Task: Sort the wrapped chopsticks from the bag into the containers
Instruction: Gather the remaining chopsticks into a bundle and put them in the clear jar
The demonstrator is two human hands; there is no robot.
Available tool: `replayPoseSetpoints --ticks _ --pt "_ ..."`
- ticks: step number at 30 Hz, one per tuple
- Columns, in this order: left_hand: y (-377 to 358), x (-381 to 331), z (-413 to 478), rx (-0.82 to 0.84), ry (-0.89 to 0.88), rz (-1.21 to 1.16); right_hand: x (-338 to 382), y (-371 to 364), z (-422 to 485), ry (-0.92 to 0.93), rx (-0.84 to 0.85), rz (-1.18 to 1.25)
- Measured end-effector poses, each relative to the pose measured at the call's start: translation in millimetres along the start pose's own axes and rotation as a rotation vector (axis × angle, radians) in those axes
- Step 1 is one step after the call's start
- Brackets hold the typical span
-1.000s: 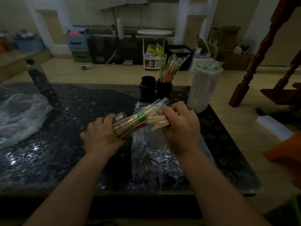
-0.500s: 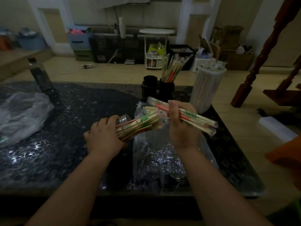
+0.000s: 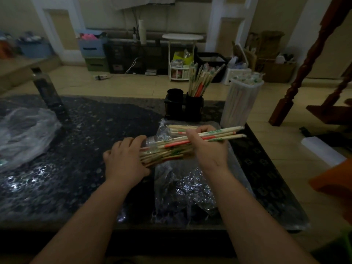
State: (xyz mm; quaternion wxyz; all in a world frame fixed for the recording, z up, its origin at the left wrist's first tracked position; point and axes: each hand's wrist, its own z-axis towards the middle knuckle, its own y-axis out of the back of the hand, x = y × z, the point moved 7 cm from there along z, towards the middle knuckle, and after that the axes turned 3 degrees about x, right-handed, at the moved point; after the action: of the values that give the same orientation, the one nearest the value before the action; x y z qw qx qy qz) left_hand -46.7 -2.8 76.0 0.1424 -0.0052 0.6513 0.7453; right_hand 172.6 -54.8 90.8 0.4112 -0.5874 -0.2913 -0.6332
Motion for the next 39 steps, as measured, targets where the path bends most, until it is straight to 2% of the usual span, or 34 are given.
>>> replayPoseSetpoints --ticks 3,8,16,22,27,31,34,36,39 --pt "-0.2 -4.5 -0.9 -0.003 -0.035 0.008 -14.1 -4.5 -1.4 -0.127 0.004 -0.038" --pt "1.7 -9.3 -2.2 -0.032 -0.072 0.012 -10.8 4.0 2.9 -0.151 -0.001 0.185" --pt "-0.2 -11.4 -2.4 -0.039 -0.085 -0.001 -24.5 1.3 3.1 -0.227 -0.024 0.120" --pt "0.6 -10.3 -1.5 -0.058 -0.079 -0.004 -15.7 7.8 2.4 -0.284 -0.034 0.267" --pt "-1.2 -12.5 -1.7 -0.057 -0.088 0.001 -18.6 0.2 1.2 -0.216 0.001 0.014" --pt "-2.5 -12.0 -1.4 -0.042 -0.086 -0.008 -11.1 6.3 2.1 -0.171 -0.074 0.221" --pt "-1.1 -11.0 -1.3 -0.055 -0.087 -0.015 -5.6 11.7 0.7 -0.211 -0.118 0.353" --pt "-1.1 -11.2 -1.0 -0.049 -0.084 -0.017 -6.8 11.5 0.6 -0.238 -0.103 0.290" --pt "-1.6 -10.9 -0.7 -0.032 -0.069 -0.024 -9.8 5.6 3.2 -0.187 -0.043 0.147"
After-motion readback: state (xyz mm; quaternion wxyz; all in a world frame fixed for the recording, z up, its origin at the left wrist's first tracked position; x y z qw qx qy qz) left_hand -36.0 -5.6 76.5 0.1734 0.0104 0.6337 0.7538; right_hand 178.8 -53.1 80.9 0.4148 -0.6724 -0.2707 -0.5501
